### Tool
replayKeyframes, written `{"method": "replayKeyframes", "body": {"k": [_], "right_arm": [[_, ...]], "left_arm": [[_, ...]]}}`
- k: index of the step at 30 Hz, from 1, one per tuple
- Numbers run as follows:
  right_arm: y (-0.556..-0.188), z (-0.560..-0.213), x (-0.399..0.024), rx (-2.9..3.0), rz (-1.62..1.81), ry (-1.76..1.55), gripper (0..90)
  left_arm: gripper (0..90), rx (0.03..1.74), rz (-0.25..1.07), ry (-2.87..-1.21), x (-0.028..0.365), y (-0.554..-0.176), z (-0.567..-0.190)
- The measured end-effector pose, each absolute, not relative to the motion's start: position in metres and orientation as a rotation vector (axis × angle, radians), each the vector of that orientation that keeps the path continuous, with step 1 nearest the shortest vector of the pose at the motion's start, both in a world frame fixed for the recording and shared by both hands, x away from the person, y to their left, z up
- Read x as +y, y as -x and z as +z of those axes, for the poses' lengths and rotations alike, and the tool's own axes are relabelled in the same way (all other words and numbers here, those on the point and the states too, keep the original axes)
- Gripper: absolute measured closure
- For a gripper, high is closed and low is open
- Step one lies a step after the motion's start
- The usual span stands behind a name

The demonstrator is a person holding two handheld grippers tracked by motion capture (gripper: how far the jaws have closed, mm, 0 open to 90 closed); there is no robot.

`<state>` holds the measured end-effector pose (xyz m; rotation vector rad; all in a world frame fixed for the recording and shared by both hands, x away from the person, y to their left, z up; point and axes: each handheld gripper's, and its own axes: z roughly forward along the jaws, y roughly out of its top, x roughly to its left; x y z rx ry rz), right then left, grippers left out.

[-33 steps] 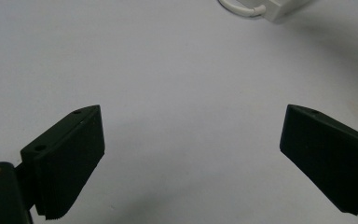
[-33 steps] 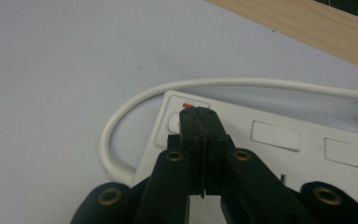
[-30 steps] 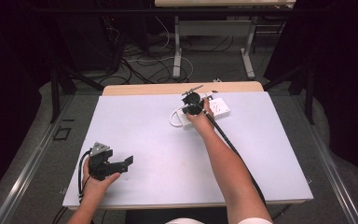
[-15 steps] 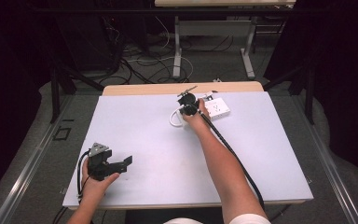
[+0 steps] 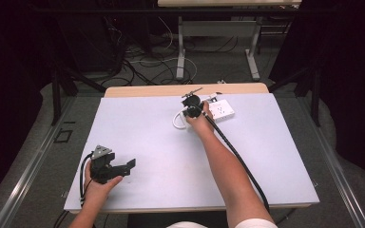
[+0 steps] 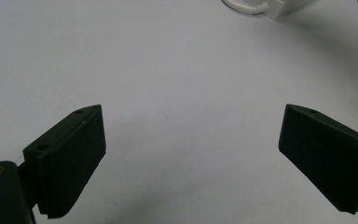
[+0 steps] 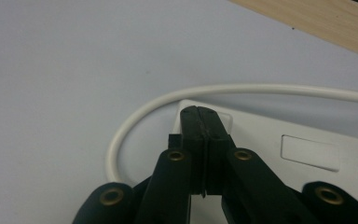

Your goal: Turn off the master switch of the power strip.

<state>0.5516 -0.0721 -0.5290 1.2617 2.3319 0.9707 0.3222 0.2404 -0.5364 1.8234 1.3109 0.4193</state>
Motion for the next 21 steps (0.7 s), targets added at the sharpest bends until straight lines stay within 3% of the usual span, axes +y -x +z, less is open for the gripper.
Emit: {"method": "replayKeyframes", "body": {"k": [14, 21], "right_arm": [[-0.547, -0.519, -0.075, 2.325, 0.939, -1.222, 82.6], [-0.543, -0.511, -0.076, 2.331, 0.916, -1.208, 73.3]], "left_arm": [[7.4, 1.319, 0.430, -1.814, 0.242, -0.318, -0.536], [7.3, 1.309, 0.426, -1.835, 0.241, -0.319, -0.535]]}}
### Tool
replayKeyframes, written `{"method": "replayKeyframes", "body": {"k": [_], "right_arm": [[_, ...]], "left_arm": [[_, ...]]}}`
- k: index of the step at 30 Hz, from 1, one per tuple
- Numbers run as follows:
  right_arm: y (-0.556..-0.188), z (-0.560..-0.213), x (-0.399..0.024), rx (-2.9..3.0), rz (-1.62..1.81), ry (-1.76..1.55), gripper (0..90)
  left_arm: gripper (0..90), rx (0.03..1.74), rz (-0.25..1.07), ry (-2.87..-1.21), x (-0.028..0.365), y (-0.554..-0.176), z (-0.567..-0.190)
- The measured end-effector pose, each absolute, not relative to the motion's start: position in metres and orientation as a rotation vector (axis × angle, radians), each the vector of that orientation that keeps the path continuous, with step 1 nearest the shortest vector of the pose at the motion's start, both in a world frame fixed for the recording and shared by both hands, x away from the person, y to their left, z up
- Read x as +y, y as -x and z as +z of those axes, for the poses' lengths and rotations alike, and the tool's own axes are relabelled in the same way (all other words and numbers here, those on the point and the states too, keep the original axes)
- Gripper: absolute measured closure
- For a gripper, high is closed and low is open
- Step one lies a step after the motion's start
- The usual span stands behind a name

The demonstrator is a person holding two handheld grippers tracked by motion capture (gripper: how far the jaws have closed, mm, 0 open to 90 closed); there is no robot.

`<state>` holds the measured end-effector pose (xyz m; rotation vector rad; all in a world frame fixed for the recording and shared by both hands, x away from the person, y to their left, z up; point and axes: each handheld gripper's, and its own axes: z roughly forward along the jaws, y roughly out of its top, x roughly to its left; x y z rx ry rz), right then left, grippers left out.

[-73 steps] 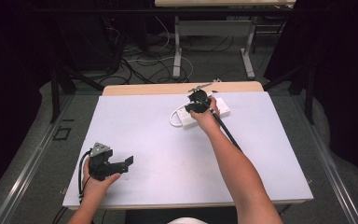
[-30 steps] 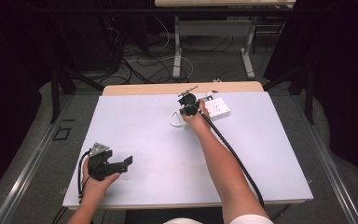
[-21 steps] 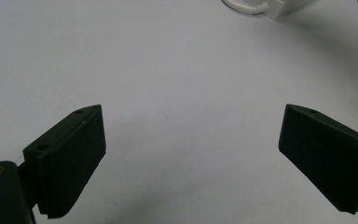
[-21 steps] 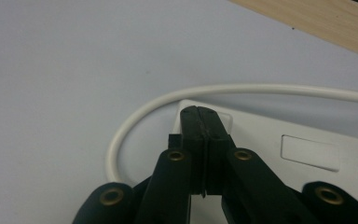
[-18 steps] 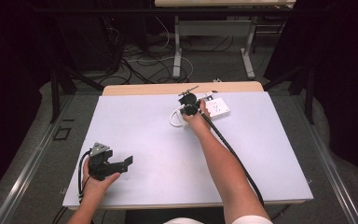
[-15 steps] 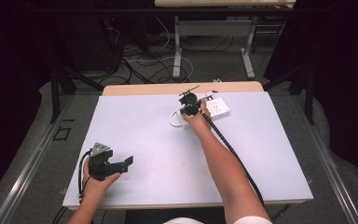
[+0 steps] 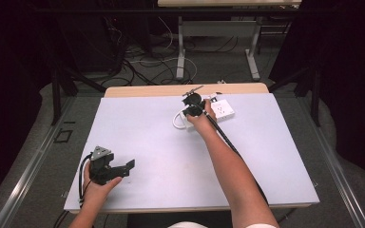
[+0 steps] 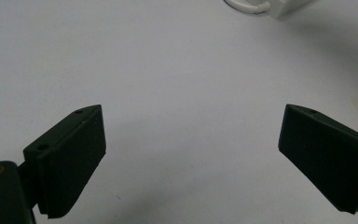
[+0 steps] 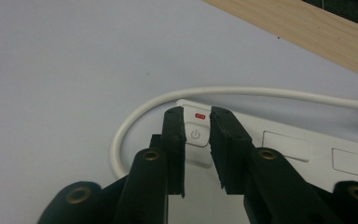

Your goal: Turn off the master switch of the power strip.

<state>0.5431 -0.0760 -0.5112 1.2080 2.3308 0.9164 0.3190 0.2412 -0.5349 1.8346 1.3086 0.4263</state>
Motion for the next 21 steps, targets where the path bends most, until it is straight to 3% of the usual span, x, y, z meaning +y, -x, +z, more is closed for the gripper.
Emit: {"method": "replayKeyframes", "body": {"k": [21], "right_arm": [[-0.5391, -0.5011, -0.0823, 2.362, 0.880, -1.205, 48.9]], "left_arm": [[7.3, 1.306, 0.437, -1.832, 0.2389, -0.3203, -0.5369]]}}
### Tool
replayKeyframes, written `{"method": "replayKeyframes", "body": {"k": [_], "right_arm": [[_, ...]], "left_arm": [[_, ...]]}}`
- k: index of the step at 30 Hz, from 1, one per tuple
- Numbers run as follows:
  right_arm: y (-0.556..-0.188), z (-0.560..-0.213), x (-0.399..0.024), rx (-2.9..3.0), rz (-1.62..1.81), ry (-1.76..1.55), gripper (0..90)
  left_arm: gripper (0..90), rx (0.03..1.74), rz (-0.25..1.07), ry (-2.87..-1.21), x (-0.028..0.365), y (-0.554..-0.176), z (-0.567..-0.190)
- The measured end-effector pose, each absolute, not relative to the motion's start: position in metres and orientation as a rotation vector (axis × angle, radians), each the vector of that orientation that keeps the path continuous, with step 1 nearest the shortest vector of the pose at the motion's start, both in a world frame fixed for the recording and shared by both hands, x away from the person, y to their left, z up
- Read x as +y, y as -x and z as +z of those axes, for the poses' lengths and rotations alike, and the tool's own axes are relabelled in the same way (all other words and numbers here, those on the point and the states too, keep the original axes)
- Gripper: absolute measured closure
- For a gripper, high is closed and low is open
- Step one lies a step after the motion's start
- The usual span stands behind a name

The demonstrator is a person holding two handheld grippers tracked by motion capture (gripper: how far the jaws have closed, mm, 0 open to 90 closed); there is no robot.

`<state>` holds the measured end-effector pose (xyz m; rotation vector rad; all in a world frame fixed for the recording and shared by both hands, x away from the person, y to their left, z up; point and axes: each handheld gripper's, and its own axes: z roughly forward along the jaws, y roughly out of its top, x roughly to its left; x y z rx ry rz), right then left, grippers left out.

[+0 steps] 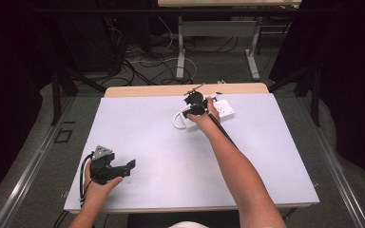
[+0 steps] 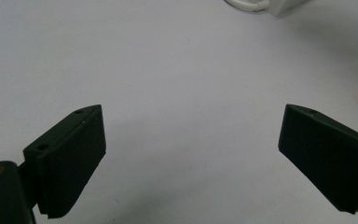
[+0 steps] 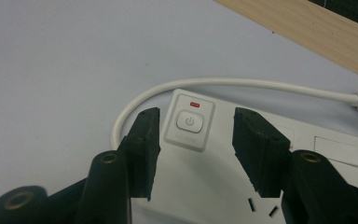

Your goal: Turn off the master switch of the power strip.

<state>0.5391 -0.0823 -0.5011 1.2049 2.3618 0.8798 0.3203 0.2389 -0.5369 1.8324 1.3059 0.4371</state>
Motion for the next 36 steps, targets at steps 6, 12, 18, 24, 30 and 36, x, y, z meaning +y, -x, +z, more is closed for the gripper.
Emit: {"method": "replayKeyframes", "body": {"k": [6, 12, 18, 24, 30, 36], "right_arm": [[-0.536, -0.498, -0.085, 2.375, 0.882, -1.219, 43.2], [-0.531, -0.495, -0.085, 2.385, 0.913, -1.229, 35.3], [-0.525, -0.492, -0.086, 2.404, 0.875, -1.278, 16.0], [-0.514, -0.491, -0.091, 2.449, 0.839, -1.263, 5.5], [-0.498, -0.489, -0.096, 2.468, 0.897, -1.237, 0.0], [-0.480, -0.485, -0.101, 2.486, 0.854, -1.229, 0.0]], "left_arm": [[7.4, 1.300, 0.429, -1.856, 0.239, -0.321, -0.537], [7.4, 1.301, 0.426, -1.856, 0.239, -0.321, -0.536], [7.3, 1.303, 0.437, -1.848, 0.238, -0.321, -0.538], [7.3, 1.306, 0.438, -1.848, 0.237, -0.321, -0.538], [7.3, 1.304, 0.430, -1.862, 0.237, -0.321, -0.537], [7.3, 1.306, 0.422, -1.867, 0.236, -0.321, -0.537]]}}
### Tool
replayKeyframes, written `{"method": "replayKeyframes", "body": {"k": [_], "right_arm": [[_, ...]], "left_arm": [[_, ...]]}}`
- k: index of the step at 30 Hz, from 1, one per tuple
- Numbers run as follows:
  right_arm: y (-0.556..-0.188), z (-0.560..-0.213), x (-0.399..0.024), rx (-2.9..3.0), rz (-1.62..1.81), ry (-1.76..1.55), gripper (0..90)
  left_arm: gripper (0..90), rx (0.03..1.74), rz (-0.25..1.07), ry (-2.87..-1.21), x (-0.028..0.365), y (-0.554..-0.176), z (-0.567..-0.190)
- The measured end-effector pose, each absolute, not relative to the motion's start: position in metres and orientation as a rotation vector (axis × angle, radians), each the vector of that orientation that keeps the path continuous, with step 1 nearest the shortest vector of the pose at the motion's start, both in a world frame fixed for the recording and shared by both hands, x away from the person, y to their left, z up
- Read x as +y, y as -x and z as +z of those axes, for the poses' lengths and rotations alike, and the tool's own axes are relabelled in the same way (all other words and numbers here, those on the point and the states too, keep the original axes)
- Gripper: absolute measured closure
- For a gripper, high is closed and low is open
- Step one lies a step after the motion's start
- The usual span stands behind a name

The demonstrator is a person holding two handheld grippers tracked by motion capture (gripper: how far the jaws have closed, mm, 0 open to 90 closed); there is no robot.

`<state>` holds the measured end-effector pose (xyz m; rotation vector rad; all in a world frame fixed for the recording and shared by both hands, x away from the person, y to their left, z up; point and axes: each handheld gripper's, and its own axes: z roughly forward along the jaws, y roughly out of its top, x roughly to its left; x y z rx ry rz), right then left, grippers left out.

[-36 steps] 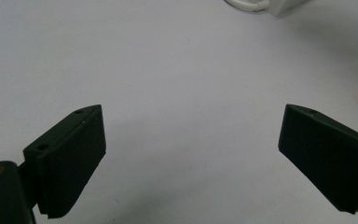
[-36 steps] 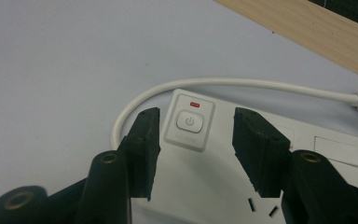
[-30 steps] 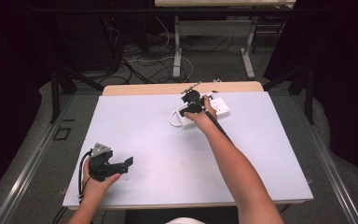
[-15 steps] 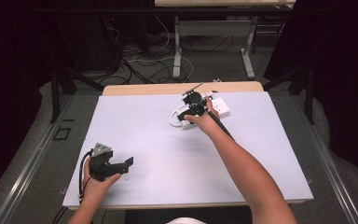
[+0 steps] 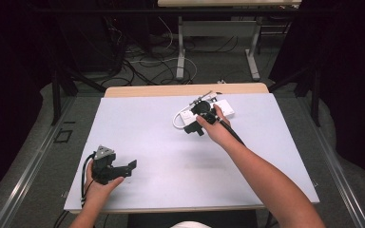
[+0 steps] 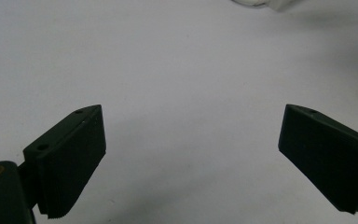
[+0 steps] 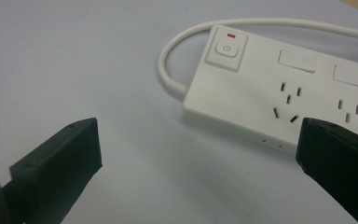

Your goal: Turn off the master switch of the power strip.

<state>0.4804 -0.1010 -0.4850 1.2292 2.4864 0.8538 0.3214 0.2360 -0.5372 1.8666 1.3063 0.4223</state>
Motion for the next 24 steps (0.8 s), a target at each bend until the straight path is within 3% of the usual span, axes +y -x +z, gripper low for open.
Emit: {"method": "replayKeyframes", "body": {"k": [24], "right_arm": [[-0.418, -0.481, -0.146, 2.506, 0.919, -1.086, 0.0]], "left_arm": [[7.4, 1.306, 0.423, -1.862, 0.235, -0.322, -0.538]]}}
